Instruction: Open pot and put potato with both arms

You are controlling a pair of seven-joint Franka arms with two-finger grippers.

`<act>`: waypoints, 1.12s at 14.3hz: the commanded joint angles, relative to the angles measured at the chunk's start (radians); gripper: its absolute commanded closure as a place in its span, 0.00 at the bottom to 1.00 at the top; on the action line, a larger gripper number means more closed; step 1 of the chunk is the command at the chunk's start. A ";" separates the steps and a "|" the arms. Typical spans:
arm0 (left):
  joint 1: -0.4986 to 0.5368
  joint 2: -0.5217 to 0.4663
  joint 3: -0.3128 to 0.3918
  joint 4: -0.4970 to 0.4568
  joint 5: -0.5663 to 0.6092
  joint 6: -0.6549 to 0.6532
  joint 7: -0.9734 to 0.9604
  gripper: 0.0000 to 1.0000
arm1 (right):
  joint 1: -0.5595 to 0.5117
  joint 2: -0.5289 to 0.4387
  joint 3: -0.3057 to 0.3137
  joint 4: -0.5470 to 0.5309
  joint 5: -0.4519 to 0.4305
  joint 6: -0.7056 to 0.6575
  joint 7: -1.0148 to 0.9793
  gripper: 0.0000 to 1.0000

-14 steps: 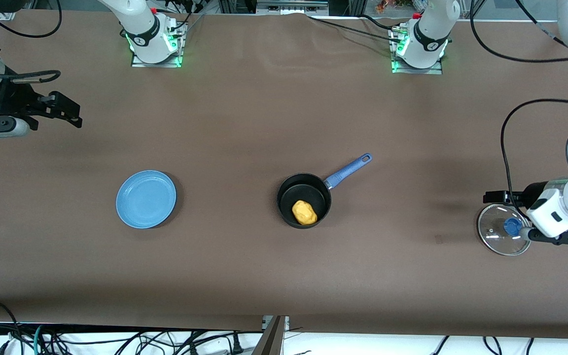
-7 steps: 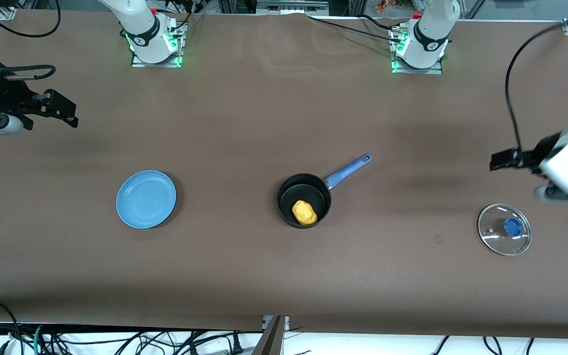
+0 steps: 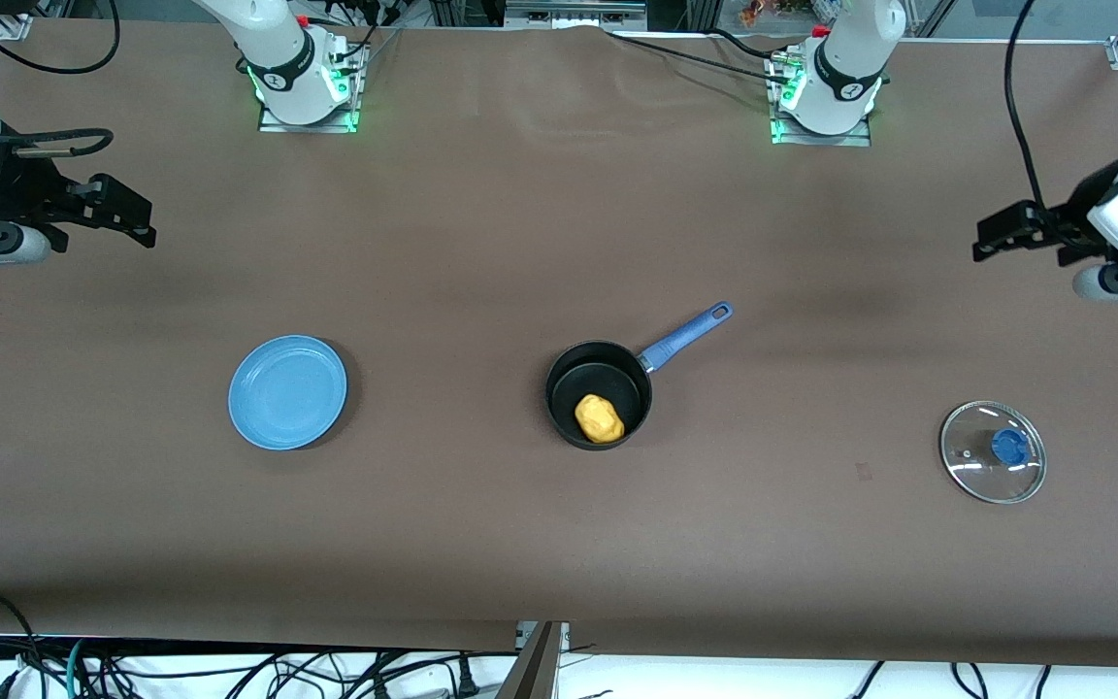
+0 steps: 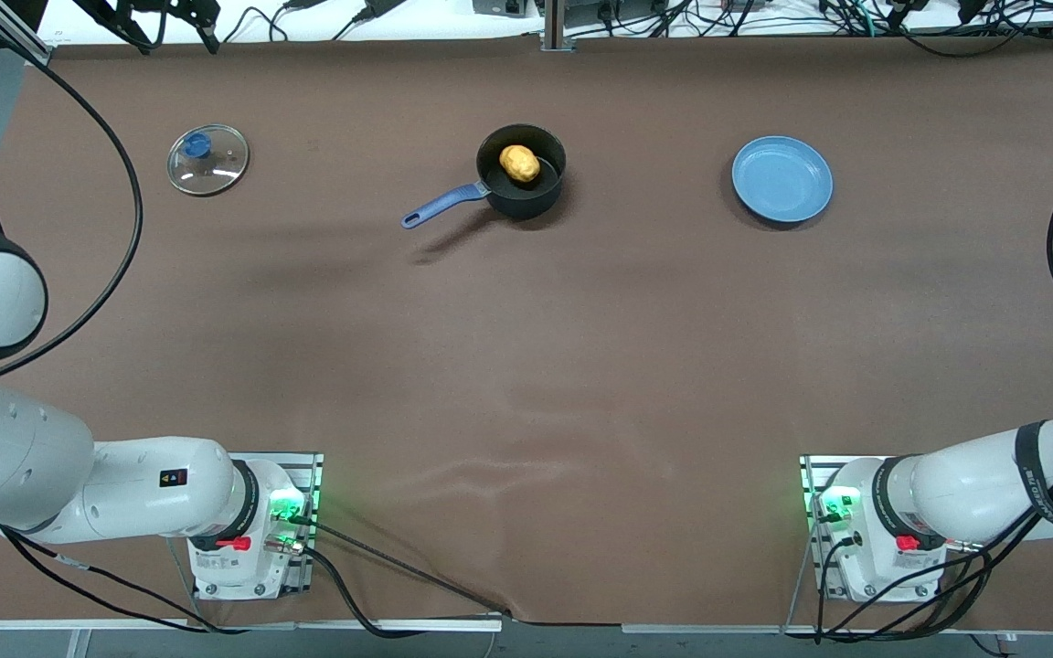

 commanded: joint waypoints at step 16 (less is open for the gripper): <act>-0.117 0.019 0.153 0.021 -0.014 -0.026 0.028 0.00 | -0.005 0.000 0.006 0.011 -0.014 -0.016 -0.001 0.00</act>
